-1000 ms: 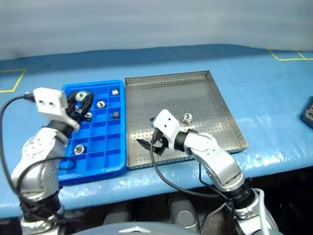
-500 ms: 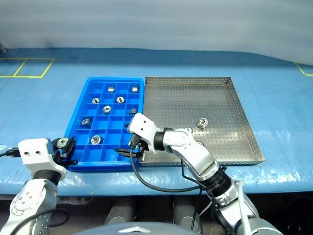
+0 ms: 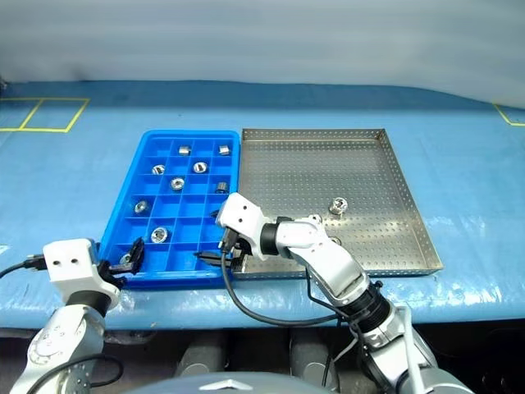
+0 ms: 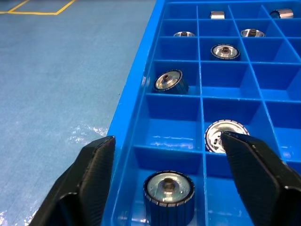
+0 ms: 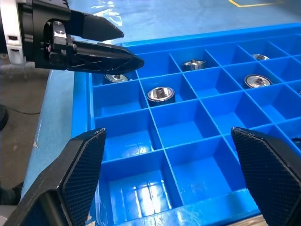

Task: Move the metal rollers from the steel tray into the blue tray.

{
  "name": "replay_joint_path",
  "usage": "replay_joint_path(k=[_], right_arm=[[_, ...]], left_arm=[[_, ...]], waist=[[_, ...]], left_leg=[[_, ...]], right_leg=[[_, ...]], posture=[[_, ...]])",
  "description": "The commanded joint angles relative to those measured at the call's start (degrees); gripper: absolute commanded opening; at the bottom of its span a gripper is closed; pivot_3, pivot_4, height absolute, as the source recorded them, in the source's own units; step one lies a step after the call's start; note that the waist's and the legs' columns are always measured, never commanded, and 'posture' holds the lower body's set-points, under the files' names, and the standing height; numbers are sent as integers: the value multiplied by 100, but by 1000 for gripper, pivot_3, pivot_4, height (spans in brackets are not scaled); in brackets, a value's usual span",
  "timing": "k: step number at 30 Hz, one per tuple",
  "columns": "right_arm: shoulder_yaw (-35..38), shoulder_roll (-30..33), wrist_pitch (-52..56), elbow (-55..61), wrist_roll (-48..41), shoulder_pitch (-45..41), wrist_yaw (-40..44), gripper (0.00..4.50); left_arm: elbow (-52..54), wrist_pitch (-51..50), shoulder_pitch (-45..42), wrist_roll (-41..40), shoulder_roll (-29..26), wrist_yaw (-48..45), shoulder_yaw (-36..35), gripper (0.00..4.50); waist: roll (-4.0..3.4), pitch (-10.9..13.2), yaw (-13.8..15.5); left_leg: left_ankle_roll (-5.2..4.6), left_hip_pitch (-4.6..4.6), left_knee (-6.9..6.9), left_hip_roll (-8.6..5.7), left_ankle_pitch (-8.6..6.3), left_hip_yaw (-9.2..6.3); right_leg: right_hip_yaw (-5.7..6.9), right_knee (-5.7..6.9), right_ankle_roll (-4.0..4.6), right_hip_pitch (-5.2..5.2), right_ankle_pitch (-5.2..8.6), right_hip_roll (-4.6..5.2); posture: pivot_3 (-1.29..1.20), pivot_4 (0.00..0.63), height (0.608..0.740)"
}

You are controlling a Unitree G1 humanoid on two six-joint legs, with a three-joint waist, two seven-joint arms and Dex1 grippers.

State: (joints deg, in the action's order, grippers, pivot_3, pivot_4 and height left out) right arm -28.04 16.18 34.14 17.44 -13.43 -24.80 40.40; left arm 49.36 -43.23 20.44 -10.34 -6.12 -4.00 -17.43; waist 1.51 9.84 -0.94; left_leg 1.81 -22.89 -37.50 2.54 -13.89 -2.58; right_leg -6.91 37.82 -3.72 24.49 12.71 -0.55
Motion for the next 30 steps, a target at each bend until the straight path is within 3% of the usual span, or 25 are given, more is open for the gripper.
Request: replay_joint_path(k=[1, 9, 20, 30], right_arm=[[251, 29, 45, 403, -18, 96, -157, 4500], [817, 277, 330, 820, 108, 512, -772, 4500], [1792, 320, 995, 1341, 314, 1216, -1925, 4500], [1913, 363, 1464, 1482, 274, 1401, -2148, 4500]], left_arm=[[-86, -11, -249, -80, -188, -83, -53, 4457], [-519, 398, -987, -99, -586, -490, 421, 4457], [-1131, 1168, -1597, -241, -951, -1380, 1612, 4457], [-1166, 1048, -1659, -572, -1568, -2434, 2427, 4457]], waist=[[0, 0, -22], [0, 0, -168], [-1, 0, -693], [-2, 0, -1129]], left_leg=[[0, 0, 0, 0, 0, 0], [0, -2, 0, -1, 0, 3], [-1, -4, 2, -1, -1, 7], [-1, -4, 4, -1, -1, 5]], right_leg=[[0, 0, 0, 0, 0, 0], [-2, -1, -1, 1, -1, 1], [-10, 1, -7, 2, -4, 1], [-12, 2, -8, 3, -4, 0]], posture=[[63, 150, 740], [-61, 150, 740], [-188, 150, 740], [-203, 150, 740]])
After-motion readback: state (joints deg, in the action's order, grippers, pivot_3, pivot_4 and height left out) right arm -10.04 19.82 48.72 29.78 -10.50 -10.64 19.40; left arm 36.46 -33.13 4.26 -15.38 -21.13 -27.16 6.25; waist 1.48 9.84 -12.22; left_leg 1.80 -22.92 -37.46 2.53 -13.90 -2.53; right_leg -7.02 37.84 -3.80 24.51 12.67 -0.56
